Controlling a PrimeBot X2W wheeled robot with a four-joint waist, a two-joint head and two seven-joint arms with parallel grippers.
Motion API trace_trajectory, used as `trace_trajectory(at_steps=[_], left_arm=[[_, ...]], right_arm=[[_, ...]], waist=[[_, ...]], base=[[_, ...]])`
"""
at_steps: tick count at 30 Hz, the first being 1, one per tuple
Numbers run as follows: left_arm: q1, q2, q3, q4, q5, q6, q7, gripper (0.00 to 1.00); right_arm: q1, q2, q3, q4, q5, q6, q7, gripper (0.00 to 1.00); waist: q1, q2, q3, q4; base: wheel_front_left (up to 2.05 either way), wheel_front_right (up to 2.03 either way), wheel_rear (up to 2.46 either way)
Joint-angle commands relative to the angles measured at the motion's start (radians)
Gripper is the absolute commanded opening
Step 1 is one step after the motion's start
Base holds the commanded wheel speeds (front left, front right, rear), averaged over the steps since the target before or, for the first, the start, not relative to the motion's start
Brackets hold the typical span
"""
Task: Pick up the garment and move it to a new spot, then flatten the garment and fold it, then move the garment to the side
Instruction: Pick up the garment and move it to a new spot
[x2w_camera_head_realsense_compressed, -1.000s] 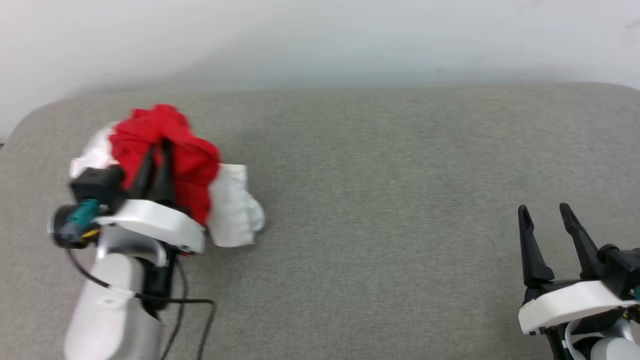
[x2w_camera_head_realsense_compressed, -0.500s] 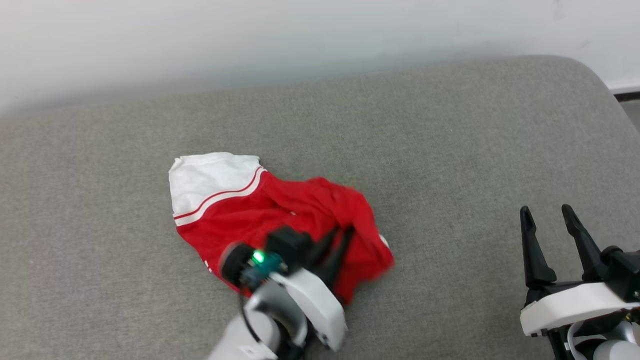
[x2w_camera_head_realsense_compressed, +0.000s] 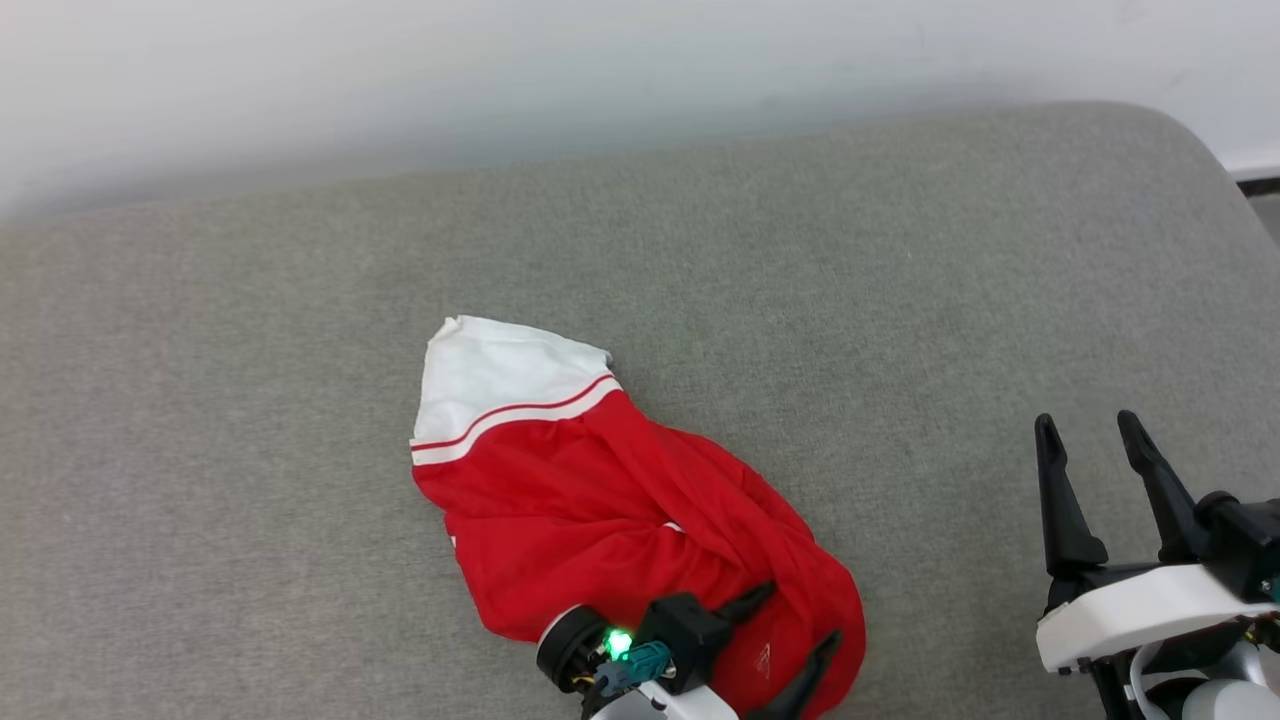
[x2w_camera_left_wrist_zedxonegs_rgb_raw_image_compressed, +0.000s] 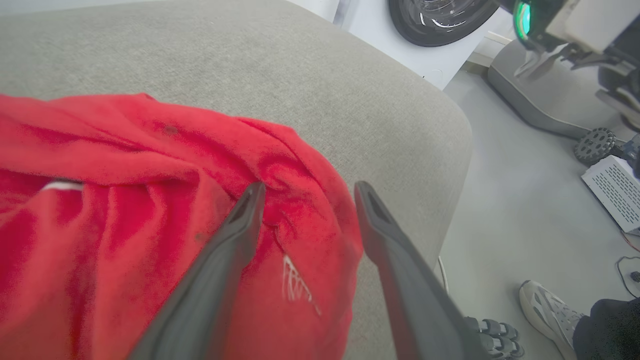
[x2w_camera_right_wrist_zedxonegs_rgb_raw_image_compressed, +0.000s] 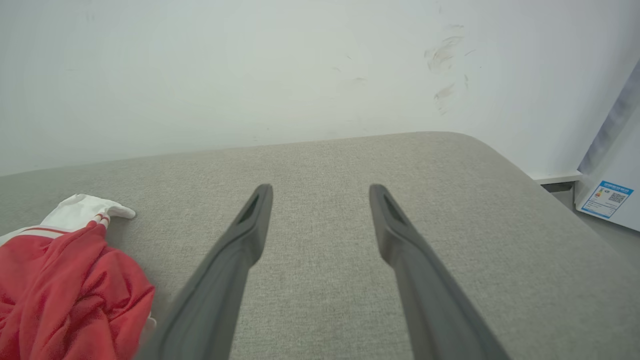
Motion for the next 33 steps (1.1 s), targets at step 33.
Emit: trace_trajectory(at_steps=[33], left_arm=[[0.088,0.171,0.425,-0.042,-0.047,0.288,-0.219,1.0]], right_arm=[[0.133,0.001,0.023,-0.044,-0.025,0.0,0.071,1.0]], waist=[[0.0,0.0,-0.182,0.108]], base=[[0.0,0.0,0.0]])
